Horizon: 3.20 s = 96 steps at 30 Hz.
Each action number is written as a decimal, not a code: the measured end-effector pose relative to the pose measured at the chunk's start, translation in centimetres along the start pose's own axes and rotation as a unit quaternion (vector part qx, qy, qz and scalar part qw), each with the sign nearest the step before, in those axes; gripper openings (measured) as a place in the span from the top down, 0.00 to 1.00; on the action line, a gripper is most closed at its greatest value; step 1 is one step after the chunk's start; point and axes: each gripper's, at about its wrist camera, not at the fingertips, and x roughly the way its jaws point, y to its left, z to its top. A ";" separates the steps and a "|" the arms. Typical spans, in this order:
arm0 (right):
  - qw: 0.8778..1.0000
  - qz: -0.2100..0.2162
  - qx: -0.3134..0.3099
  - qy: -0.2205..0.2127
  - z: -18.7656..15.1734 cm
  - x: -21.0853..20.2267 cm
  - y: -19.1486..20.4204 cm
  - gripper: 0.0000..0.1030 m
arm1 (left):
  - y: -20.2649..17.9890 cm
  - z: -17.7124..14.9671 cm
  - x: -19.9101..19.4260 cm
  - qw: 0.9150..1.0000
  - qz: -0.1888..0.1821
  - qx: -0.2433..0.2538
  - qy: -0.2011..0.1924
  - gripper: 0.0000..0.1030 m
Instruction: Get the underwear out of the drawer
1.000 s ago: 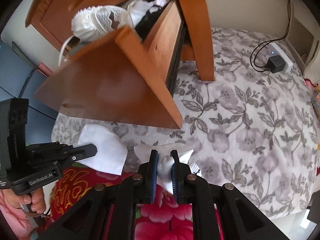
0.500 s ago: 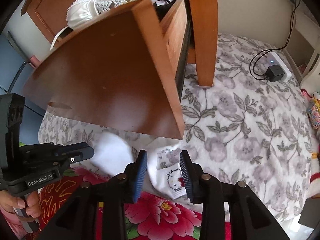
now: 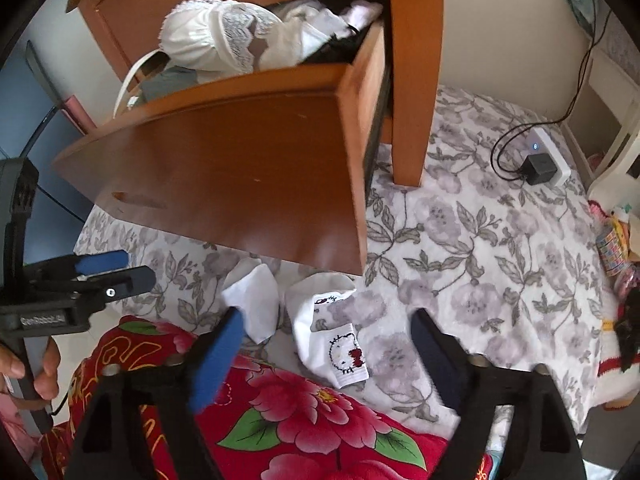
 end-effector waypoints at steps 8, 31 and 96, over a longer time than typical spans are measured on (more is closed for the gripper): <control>0.999 -0.001 -0.022 -0.028 0.0 -2.1 1.5 0.00 | -0.2 -0.3 -3.5 0.998 0.008 0.025 -0.052 0.00; 0.984 0.020 -0.072 -0.160 11.6 -12.7 4.9 0.00 | 3.8 12.3 -14.7 0.982 -0.023 0.014 -0.189 0.00; 0.997 0.063 -0.037 -0.007 16.2 0.4 3.2 0.99 | 4.6 17.2 -2.9 0.997 -0.022 -0.077 -0.005 0.36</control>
